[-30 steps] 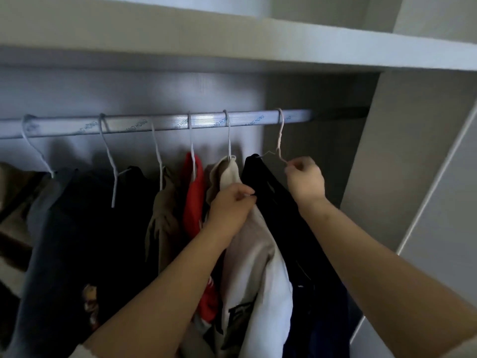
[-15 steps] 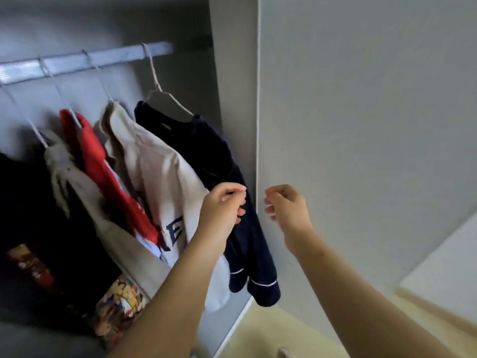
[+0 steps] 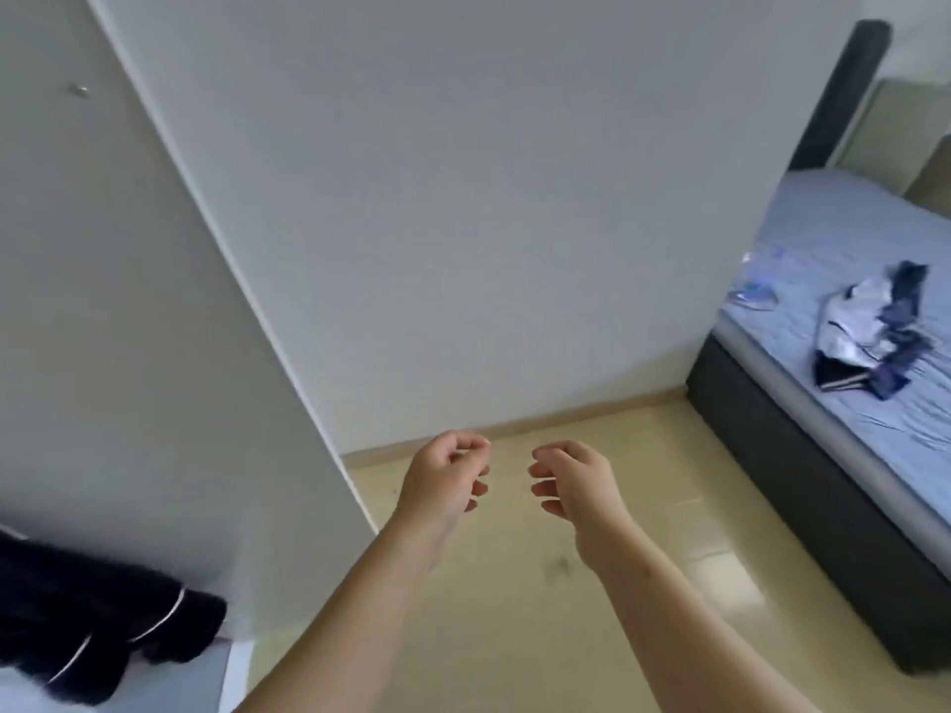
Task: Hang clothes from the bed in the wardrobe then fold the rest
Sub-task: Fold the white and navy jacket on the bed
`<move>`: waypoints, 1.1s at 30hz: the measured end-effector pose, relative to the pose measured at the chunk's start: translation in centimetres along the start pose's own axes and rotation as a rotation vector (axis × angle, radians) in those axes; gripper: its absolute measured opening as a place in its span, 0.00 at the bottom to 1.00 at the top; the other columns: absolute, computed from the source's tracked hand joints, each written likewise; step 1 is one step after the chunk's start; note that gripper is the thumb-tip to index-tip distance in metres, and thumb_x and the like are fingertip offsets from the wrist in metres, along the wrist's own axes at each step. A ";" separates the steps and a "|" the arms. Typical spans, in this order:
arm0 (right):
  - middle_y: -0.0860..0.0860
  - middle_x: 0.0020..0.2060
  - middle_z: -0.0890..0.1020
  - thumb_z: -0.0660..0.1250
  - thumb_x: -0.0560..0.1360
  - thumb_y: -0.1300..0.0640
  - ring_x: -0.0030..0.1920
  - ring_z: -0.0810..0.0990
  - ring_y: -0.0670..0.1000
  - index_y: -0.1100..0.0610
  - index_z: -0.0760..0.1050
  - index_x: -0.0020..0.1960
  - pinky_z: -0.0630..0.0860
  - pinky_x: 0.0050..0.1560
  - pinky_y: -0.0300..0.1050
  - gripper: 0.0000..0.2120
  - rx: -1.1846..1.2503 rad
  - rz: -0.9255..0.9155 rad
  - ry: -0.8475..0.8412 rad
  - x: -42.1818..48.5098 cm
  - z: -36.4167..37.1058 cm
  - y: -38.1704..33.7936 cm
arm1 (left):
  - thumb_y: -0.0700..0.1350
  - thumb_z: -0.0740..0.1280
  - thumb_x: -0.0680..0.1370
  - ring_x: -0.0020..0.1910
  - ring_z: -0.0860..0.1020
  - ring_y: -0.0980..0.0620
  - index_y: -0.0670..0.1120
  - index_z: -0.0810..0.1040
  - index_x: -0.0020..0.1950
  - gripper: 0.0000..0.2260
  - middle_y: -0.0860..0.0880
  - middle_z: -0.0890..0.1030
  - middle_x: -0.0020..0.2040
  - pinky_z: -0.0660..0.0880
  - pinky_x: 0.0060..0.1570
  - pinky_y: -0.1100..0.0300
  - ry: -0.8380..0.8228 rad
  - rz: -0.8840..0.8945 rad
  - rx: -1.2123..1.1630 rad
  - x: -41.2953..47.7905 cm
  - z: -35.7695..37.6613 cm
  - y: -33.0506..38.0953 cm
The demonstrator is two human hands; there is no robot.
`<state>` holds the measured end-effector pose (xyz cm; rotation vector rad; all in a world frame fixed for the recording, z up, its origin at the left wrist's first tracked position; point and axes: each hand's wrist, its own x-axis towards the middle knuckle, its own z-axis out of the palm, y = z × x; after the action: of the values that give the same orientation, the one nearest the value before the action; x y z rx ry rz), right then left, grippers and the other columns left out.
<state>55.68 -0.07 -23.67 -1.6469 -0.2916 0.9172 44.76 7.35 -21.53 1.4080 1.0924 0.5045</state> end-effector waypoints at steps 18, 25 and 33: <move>0.51 0.34 0.77 0.62 0.75 0.62 0.31 0.72 0.49 0.57 0.75 0.42 0.69 0.34 0.40 0.05 0.208 0.122 0.621 4.9 -47.4 0.8 | 0.41 0.63 0.78 0.31 0.73 0.56 0.48 0.77 0.43 0.06 0.50 0.76 0.37 0.70 0.29 0.67 -0.651 0.055 0.139 0.2 49.8 7.8; 0.53 0.36 0.76 0.60 0.76 0.62 0.35 0.72 0.49 0.57 0.73 0.44 0.70 0.34 0.39 0.05 0.238 0.158 0.717 12.9 -60.3 -1.3 | 0.42 0.62 0.79 0.33 0.74 0.56 0.49 0.77 0.44 0.06 0.51 0.77 0.37 0.72 0.33 0.65 -0.761 0.083 0.204 6.2 65.8 11.8; 0.53 0.37 0.76 0.60 0.78 0.60 0.36 0.73 0.51 0.58 0.74 0.44 0.69 0.35 0.41 0.06 0.309 0.248 0.757 21.4 -72.1 -3.1 | 0.43 0.62 0.79 0.33 0.74 0.56 0.50 0.76 0.44 0.06 0.51 0.77 0.38 0.71 0.31 0.66 -0.848 0.071 0.355 12.6 80.7 14.6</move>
<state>120.91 -37.39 -27.96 -1.6323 0.5545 0.4274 122.20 -22.03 -26.40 1.7303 0.4436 -0.2612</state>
